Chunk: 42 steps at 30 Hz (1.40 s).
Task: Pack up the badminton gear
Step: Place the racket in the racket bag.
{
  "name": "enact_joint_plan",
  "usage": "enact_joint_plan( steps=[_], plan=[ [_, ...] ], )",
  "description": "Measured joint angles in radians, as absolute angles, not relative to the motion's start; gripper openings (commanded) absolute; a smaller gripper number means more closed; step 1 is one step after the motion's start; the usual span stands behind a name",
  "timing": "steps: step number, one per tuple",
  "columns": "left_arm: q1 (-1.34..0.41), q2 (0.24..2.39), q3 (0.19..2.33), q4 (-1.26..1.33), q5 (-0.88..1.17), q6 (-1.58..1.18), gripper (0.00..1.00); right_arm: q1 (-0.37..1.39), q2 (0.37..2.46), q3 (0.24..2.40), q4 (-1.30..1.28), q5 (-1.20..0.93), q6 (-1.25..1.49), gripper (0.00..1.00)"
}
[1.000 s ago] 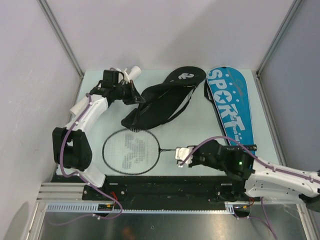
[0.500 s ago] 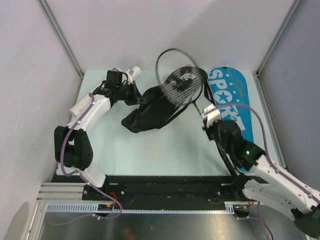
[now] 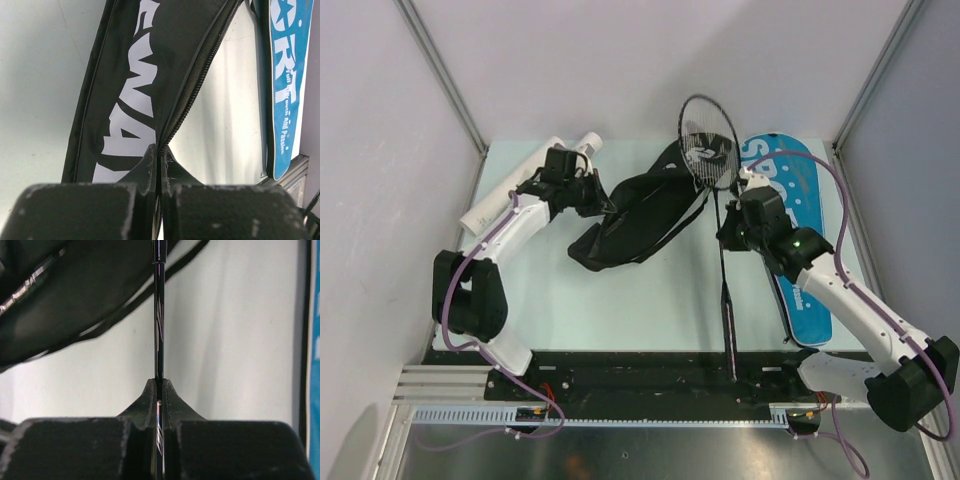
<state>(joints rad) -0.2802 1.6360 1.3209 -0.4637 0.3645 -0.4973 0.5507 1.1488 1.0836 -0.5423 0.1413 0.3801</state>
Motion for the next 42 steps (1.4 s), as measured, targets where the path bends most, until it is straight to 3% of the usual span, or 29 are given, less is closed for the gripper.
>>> enact_joint_plan(
  steps=[8,19,28,42],
  plan=[
    [-0.34,1.636,1.298,-0.416,0.3,-0.516,0.0,0.607,1.051,0.932,-0.712,0.065,0.562,0.0],
    [-0.339,1.635,1.29,-0.397,0.265,-0.523,0.0,0.743,1.042,0.838,-0.785,0.134,0.618,0.0],
    [-0.364,1.615,1.27,-0.375,0.263,-0.523,0.0,0.702,1.192,0.834,-0.643,0.175,0.625,0.0],
    [-0.515,1.575,1.222,-0.35,0.172,-0.521,0.0,0.675,1.247,0.833,-0.502,0.26,0.654,0.0]
  ],
)
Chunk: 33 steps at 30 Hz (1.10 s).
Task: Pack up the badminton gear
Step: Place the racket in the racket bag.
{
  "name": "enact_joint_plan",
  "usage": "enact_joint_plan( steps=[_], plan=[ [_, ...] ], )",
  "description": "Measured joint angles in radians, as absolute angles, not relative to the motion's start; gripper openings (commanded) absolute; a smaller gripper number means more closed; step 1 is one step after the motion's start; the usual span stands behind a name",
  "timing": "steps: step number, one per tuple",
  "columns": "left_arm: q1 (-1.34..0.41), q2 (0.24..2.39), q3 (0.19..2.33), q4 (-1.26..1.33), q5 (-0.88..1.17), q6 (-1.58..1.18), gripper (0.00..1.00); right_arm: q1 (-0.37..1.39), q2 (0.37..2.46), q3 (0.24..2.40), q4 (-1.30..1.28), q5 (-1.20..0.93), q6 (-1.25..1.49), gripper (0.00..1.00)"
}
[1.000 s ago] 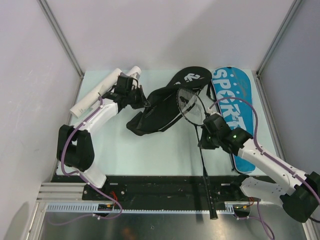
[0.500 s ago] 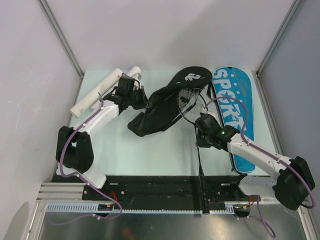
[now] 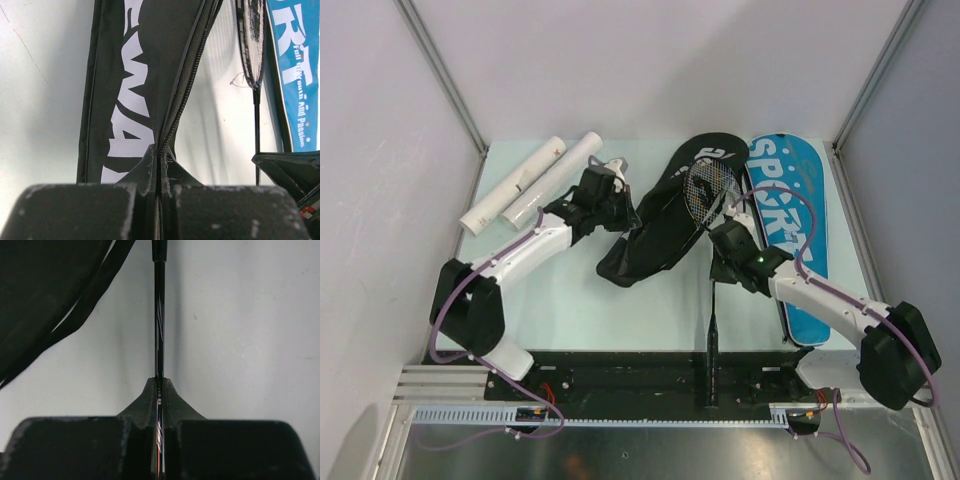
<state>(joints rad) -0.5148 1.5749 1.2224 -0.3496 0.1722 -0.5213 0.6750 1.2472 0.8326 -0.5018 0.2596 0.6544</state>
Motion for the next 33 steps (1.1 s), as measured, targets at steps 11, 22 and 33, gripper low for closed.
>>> enact_joint_plan(
  steps=[11,22,33],
  plan=[
    [-0.635,1.518,1.171,-0.296,0.011,-0.527,0.0,0.684,1.29,0.77,-0.433,0.283,0.654,0.0],
    [-0.635,1.549,1.148,-0.286,0.003,-0.534,0.0,0.511,1.428,0.643,-0.014,-0.001,0.691,0.66],
    [-0.635,1.556,1.144,-0.271,0.039,-0.533,0.0,0.336,1.404,0.406,0.418,-0.408,0.712,0.61]
  ],
)
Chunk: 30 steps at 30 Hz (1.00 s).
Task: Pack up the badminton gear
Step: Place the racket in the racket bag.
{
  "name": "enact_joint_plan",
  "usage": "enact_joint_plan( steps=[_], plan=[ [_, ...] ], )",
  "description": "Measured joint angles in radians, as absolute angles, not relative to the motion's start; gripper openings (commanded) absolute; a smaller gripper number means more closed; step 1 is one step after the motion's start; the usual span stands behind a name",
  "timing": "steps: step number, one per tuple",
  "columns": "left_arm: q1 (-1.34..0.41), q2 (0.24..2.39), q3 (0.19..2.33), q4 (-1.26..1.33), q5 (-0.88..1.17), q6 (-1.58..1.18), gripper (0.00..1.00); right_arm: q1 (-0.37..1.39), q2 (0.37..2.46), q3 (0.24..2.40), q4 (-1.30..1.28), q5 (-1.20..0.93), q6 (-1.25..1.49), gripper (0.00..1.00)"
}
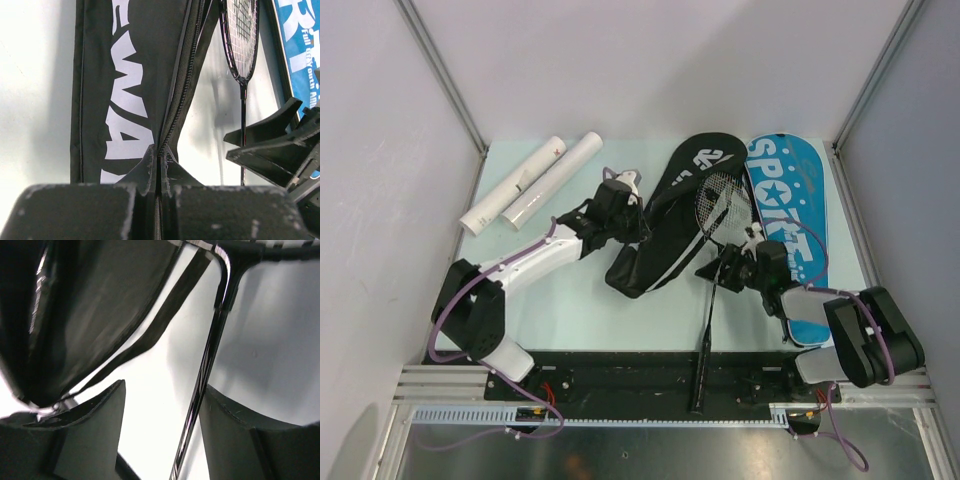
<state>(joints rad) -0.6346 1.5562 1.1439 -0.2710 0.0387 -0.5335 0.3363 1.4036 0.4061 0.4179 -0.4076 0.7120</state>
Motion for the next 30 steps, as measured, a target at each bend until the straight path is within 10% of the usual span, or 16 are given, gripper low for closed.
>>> enact_joint_plan(
  steps=[8,13,21,30],
  plan=[
    [-0.634,1.566,1.141,-0.27,0.073,-0.535,0.0,0.253,1.369,0.234,0.739,-0.65,0.796,0.43],
    [-0.634,1.567,1.141,-0.263,0.092,-0.544,0.0,0.243,1.515,0.236,0.957,-0.701,0.868,0.0],
    [-0.634,1.566,1.124,-0.251,0.092,-0.549,0.0,0.256,1.529,0.204,1.032,-0.683,1.022,0.0],
    [-0.634,1.565,1.12,-0.24,0.101,-0.541,0.0,0.271,0.956,0.372,0.151,-0.426,0.856,0.0]
  ],
)
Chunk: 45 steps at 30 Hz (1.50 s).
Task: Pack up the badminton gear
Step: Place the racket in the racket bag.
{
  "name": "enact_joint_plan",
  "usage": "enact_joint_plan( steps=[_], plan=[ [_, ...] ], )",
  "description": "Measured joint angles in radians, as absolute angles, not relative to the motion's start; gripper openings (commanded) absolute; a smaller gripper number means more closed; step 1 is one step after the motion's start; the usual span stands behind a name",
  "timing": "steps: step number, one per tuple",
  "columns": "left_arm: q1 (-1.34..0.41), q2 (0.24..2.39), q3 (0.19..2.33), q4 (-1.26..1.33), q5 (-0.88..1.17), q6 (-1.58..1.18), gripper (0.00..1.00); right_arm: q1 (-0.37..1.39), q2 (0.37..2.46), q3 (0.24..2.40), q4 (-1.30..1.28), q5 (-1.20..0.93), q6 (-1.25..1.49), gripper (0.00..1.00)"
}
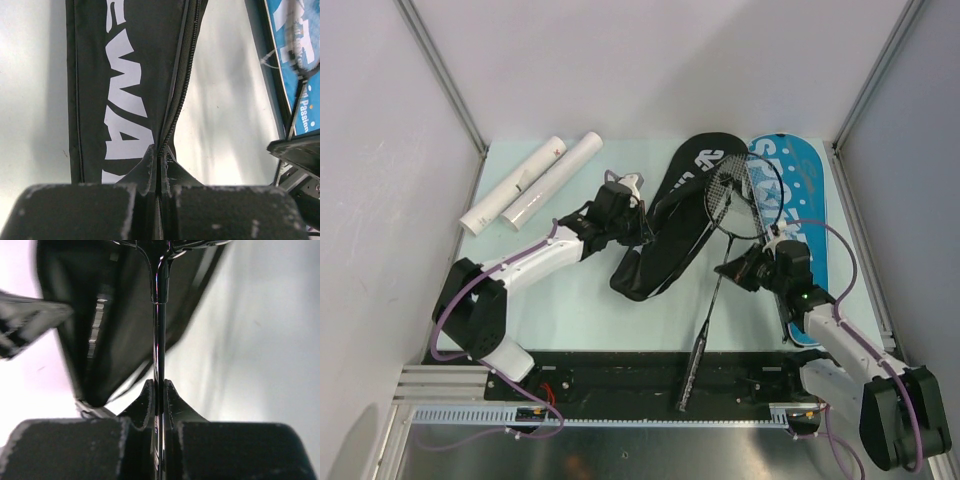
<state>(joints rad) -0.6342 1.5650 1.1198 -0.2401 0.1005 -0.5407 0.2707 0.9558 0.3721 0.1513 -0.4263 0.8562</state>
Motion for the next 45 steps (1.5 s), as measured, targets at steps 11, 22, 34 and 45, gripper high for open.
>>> enact_joint_plan(
  steps=[11,22,34,45],
  plan=[
    [-0.638,1.564,1.12,-0.224,0.109,-0.522,0.0,0.302,0.957,0.4,-0.33,-0.344,0.763,0.0],
    [-0.675,1.538,1.099,-0.198,0.087,-0.468,0.0,0.369,1.132,0.503,-0.199,-0.356,0.822,0.0],
    [-0.733,1.537,1.093,-0.184,0.047,-0.424,0.0,0.412,1.211,0.572,-0.129,-0.393,0.866,0.0],
    [-0.768,1.528,1.05,-0.154,0.035,-0.391,0.01,0.394,1.382,0.751,-0.075,-0.399,0.873,0.0]
  ],
)
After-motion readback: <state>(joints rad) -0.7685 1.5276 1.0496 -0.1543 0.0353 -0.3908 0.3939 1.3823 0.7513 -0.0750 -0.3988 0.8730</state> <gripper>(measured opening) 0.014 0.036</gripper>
